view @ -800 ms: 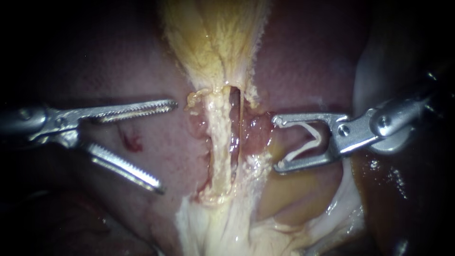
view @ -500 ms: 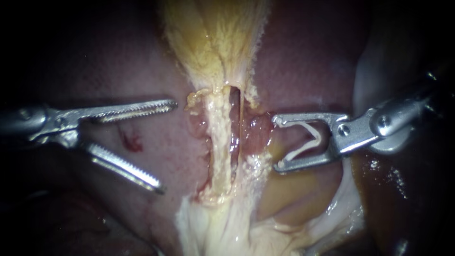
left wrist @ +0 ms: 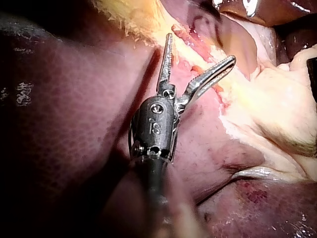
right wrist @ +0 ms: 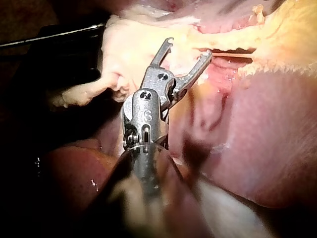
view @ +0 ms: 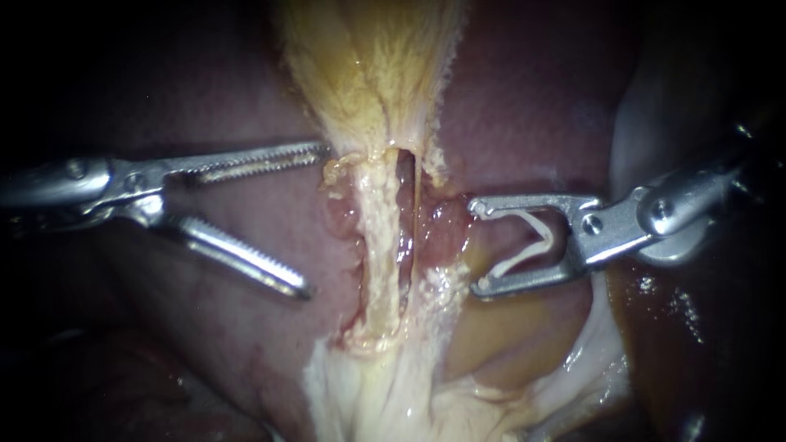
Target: Grabbing gallbladder
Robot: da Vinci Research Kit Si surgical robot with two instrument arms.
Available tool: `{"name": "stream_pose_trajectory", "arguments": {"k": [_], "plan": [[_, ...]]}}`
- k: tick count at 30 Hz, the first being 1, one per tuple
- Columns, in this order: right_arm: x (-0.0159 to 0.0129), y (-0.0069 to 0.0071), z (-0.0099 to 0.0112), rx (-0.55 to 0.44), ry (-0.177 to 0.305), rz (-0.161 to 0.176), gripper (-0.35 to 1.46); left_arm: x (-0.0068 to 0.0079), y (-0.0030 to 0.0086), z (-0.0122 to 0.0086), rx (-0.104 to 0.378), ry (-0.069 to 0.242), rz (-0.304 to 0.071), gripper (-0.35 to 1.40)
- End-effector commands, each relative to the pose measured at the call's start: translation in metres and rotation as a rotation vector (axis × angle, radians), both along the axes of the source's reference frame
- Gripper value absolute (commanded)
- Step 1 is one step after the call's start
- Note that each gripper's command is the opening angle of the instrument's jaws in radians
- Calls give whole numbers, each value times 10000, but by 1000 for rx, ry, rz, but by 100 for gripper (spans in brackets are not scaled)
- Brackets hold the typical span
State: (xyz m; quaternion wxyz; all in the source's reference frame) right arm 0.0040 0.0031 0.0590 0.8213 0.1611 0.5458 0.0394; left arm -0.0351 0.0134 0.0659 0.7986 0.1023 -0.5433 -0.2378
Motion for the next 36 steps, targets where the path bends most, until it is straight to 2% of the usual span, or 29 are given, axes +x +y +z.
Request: {"name": "stream_pose_trajectory", "arguments": {"k": [1, 6, 12, 14, 19, 24, 30, 36], "plan": [[0, 0, 0, 0, 0, 0, 50, 0, 2, 2, 1, 5, -2, 126], [0, 0, 0, 0, 0, 0, 50, -1, 11, 11, 4, 29, -15, 123], [0, 0, 0, 5, -2, 2, 50, -6, 18, 21, 32, 46, -36, 115], [1, 0, 0, 5, -2, 2, 50, -7, 18, 23, 49, 51, -44, 110], [1, 0, 0, 5, -2, 3, 50, -10, 16, 29, 85, 81, -54, 85], [1, 0, 0, 5, -2, 2, 50, -10, 14, 35, 100, 96, -63, 78], [1, 0, 0, 5, -2, 3, 50, -15, 15, 32, 113, 99, -78, 78], [1, 0, 0, 5, -2, 2, 50, -17, 20, 18, 141, 107, -118, 63]]}}
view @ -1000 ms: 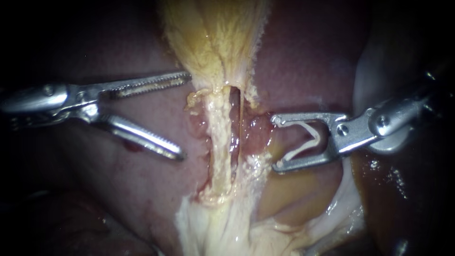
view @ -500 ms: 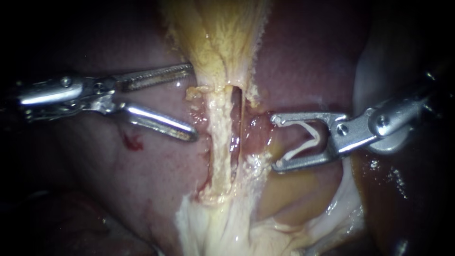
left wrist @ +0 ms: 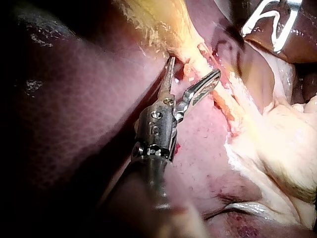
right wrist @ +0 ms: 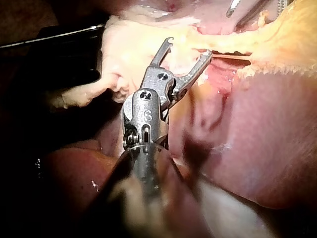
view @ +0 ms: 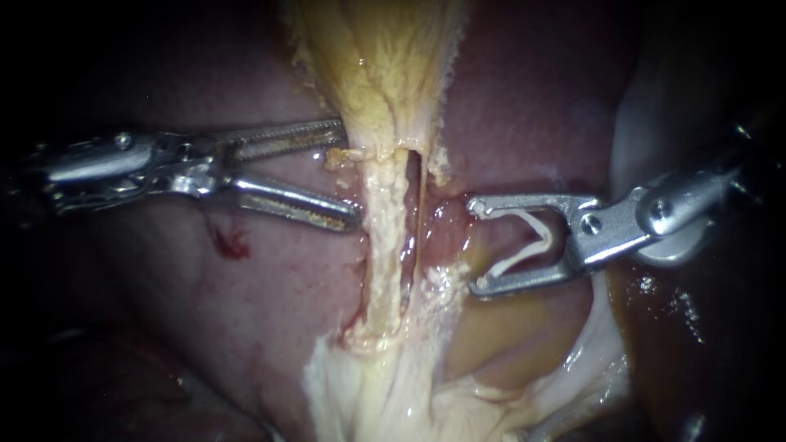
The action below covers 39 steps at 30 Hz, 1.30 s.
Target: Grabbing gallbladder
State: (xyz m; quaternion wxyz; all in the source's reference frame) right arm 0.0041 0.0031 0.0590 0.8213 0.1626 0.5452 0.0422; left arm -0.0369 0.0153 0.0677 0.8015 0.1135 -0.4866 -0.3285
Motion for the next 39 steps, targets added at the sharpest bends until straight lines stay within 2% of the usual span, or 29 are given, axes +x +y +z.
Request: {"name": "stream_pose_trajectory", "arguments": {"k": [1, 6, 10, 13, 16, 22, 29, 32, 35, 39], "plan": [[0, 0, 0, 0, 0, 0, 50, 1, 2, -1, 8, 1, -10, 61], [0, 0, 0, 0, 0, 0, 50, 1, 4, -2, 31, 7, -45, 54], [0, 0, 0, 0, 0, 0, 50, 1, 4, -2, 44, 18, -56, 38], [0, 0, 0, 0, 0, 0, 50, 1, 3, -2, 59, 34, -60, 12], [0, 0, 0, 0, 0, 0, 50, 4, 1, -2, 76, 57, -60, -35], [0, 0, 0, 0, 0, 0, 50, 9, -5, -9, 107, 104, -56, -35], [0, -1, -1, 0, 0, -1, 50, 8, -12, -27, 132, 117, -68, -35], [0, -1, -1, 0, 0, -1, 50, 11, -6, -44, 142, 115, -69, -35], [0, -1, -1, 0, 0, -1, 50, 18, 4, -64, 157, 110, -66, -35], [0, -1, -1, 0, 0, -1, 50, 31, 14, -88, 160, 102, -82, -35]]}}
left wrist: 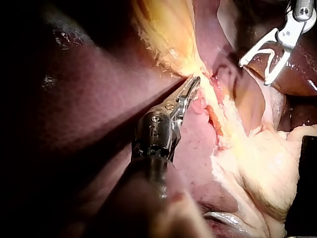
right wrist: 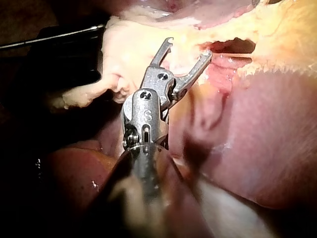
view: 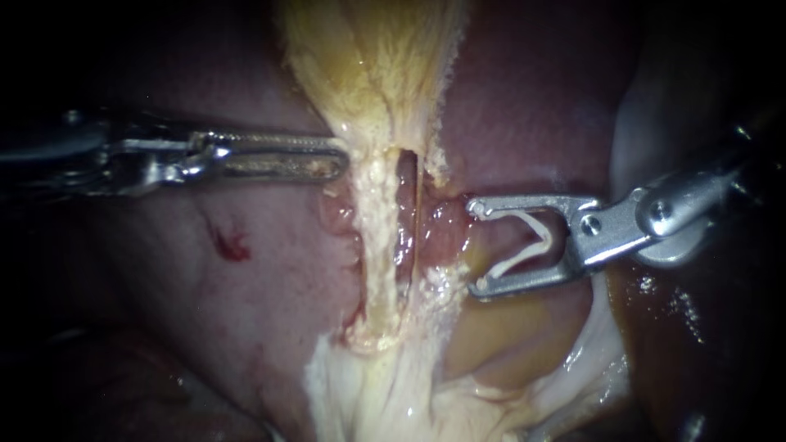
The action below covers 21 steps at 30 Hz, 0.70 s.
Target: Grabbing gallbladder
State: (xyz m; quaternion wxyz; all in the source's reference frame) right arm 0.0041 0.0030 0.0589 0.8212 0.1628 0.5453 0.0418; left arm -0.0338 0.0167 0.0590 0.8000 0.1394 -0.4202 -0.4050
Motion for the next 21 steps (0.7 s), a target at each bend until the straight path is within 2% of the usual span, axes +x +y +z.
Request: {"name": "stream_pose_trajectory", "arguments": {"k": [1, 4, 10, 21], "plan": [[0, 0, 0, 0, 0, 0, 50, 4, 1, -4, -1, -4, -3, -35], [0, 0, 0, 0, 0, 0, 50, 16, 4, -14, 4, -6, -21, -35], [0, 0, 0, 0, 0, 0, 50, 32, 10, -18, -6, 8, -29, -35], [0, 0, 0, 0, 0, 0, 50, 35, 11, -17, -10, 19, -41, -35]]}}
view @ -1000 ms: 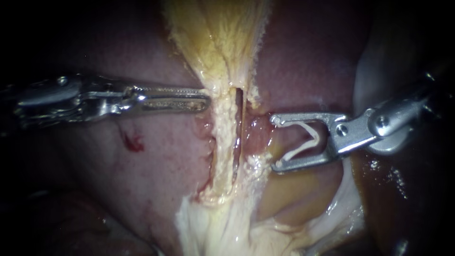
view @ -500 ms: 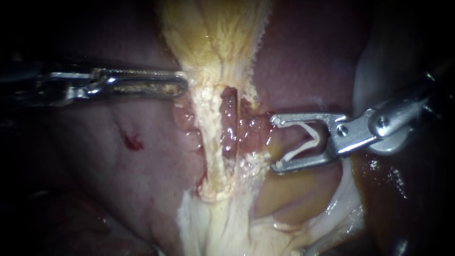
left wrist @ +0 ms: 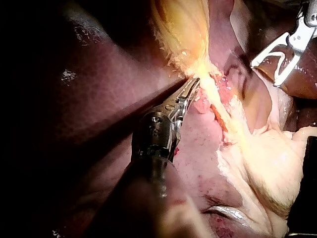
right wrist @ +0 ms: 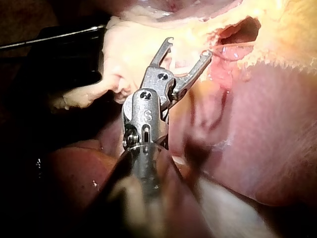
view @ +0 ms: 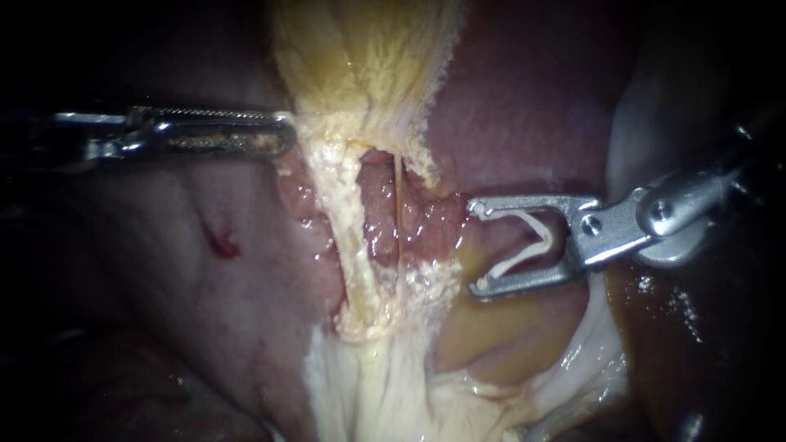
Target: Grabbing gallbladder
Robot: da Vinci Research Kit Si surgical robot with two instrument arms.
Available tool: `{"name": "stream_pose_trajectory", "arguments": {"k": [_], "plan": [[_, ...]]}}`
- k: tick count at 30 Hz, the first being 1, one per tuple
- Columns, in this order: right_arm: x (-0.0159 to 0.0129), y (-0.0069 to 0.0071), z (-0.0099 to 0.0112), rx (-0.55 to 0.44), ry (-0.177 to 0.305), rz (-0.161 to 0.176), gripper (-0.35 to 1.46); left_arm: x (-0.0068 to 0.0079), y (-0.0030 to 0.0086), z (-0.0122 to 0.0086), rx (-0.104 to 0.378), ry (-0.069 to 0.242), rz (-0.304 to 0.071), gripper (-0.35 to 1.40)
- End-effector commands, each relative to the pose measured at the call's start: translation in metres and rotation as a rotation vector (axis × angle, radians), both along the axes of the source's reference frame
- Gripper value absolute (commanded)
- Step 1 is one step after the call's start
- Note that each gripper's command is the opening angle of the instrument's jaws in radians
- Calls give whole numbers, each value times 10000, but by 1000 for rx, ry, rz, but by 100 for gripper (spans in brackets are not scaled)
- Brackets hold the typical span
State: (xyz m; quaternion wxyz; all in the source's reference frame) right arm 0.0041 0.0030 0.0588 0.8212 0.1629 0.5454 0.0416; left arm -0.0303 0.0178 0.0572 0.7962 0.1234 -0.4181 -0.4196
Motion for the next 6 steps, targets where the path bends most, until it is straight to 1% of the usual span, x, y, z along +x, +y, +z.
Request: {"name": "stream_pose_trajectory", "arguments": {"k": [1, 6], "plan": [[0, 0, 0, 0, 0, 0, 50, 0, 0, 0, 0, 2, -3, -35], [0, 0, 0, 0, 0, 0, 50, 0, 0, 0, 2, 5, -8, -35]]}}
